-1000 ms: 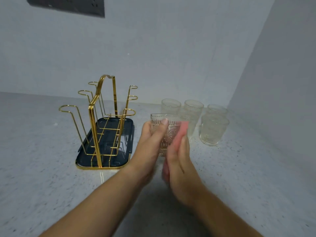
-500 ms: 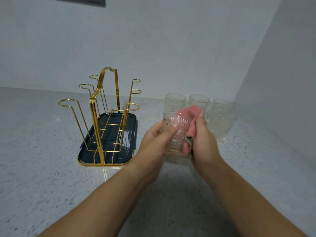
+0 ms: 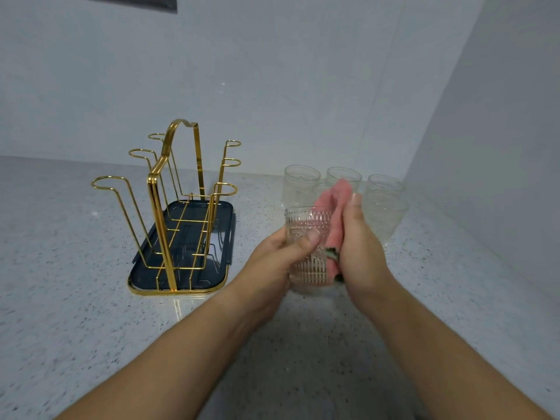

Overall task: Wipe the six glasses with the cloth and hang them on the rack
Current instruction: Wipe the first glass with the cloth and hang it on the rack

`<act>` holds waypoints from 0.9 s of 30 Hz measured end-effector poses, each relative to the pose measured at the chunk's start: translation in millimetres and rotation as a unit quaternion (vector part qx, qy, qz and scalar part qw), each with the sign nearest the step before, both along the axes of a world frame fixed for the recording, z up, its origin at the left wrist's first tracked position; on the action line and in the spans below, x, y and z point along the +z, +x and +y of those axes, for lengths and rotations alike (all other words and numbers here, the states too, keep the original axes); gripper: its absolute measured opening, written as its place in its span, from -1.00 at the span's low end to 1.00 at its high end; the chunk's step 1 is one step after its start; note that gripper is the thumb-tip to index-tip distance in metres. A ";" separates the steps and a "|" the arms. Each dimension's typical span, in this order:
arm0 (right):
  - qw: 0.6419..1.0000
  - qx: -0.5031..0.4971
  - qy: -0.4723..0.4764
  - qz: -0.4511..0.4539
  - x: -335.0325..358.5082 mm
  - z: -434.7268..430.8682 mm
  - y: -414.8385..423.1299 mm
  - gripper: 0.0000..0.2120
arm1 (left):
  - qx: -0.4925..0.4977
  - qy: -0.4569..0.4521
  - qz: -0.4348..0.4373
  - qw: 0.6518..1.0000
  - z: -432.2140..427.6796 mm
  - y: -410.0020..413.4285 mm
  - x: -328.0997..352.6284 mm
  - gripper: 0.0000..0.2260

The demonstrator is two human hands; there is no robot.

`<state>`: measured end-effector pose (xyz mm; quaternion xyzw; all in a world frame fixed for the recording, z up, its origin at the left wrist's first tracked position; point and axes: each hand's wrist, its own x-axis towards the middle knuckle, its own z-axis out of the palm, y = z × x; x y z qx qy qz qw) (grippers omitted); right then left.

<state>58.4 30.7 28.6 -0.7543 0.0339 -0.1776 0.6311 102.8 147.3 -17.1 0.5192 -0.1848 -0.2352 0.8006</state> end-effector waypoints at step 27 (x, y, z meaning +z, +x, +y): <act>0.985 0.084 -0.150 0.027 -29.0 12.3 -41.6 -0.33 | 0.011 -0.069 0.078 0.994 1.0 -11.8 11.0 -0.61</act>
